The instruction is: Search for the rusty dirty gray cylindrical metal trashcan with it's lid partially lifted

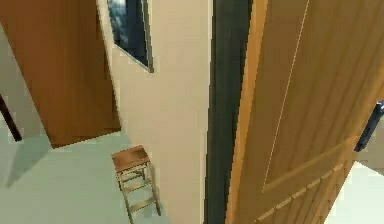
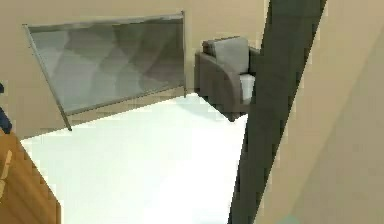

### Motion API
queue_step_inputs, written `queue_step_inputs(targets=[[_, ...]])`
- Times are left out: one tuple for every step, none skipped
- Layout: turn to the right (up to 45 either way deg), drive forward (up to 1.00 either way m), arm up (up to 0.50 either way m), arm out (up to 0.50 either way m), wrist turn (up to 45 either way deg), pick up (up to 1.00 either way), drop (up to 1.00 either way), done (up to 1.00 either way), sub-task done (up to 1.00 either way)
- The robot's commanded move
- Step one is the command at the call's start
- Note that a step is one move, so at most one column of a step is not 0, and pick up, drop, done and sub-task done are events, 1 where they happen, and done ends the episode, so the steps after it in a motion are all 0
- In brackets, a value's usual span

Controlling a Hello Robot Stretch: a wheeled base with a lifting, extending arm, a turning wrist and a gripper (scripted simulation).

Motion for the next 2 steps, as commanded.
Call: queue_step_inputs(targets=[[-45.0, 0.00, 0.00, 0.00, 0.0, 0.00, 0.00, 0.00, 0.00], [0.0, 1.00, 0.00, 0.00, 0.0, 0.00, 0.00, 0.00, 0.00]])
